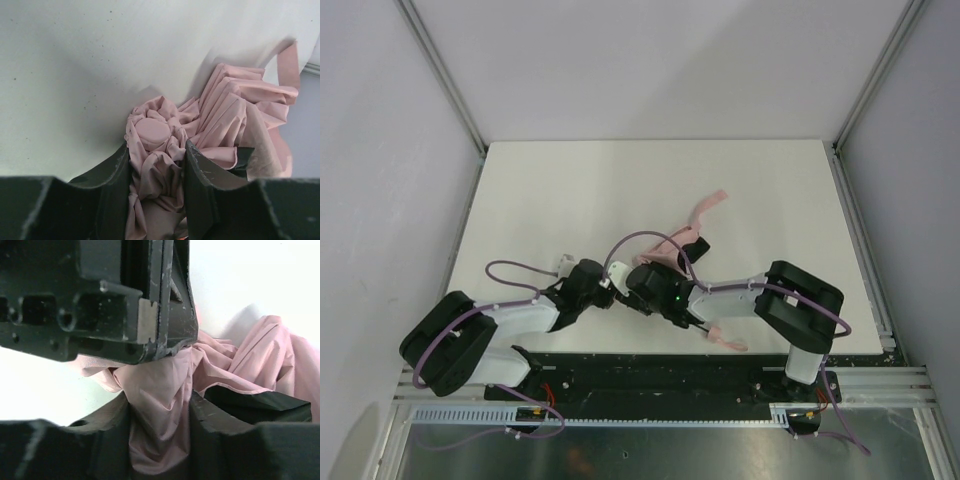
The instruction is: Put away the umbrella
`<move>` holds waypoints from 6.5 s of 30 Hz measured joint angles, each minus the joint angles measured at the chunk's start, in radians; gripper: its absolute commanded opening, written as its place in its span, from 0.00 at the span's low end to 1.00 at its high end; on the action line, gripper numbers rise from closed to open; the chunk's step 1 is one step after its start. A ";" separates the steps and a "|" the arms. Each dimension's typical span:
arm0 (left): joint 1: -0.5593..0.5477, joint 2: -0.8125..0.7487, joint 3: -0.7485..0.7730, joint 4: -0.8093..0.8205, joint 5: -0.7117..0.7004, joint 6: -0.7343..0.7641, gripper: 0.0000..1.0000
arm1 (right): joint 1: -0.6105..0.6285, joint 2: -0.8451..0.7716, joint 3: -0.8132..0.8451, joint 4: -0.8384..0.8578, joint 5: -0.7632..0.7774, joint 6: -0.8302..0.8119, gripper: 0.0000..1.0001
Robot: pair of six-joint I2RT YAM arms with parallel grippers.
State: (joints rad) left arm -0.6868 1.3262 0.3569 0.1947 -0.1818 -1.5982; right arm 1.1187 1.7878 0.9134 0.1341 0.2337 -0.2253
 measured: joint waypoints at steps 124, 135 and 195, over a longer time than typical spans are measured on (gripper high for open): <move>0.057 0.277 0.210 0.081 0.143 0.068 0.00 | 0.004 0.031 -0.105 0.307 0.306 -0.177 0.55; 0.062 0.274 0.221 0.061 0.133 0.073 0.00 | -0.069 0.050 -0.039 0.174 0.162 -0.005 0.00; 0.087 0.311 0.067 0.457 0.151 -0.075 0.66 | -0.589 0.346 0.223 0.025 -1.342 0.397 0.00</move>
State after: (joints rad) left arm -0.6003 1.6371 0.4236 0.6518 -0.0303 -1.6733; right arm 0.5297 2.1342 1.1362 0.1593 -1.1088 0.1715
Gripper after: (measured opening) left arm 0.787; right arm 0.342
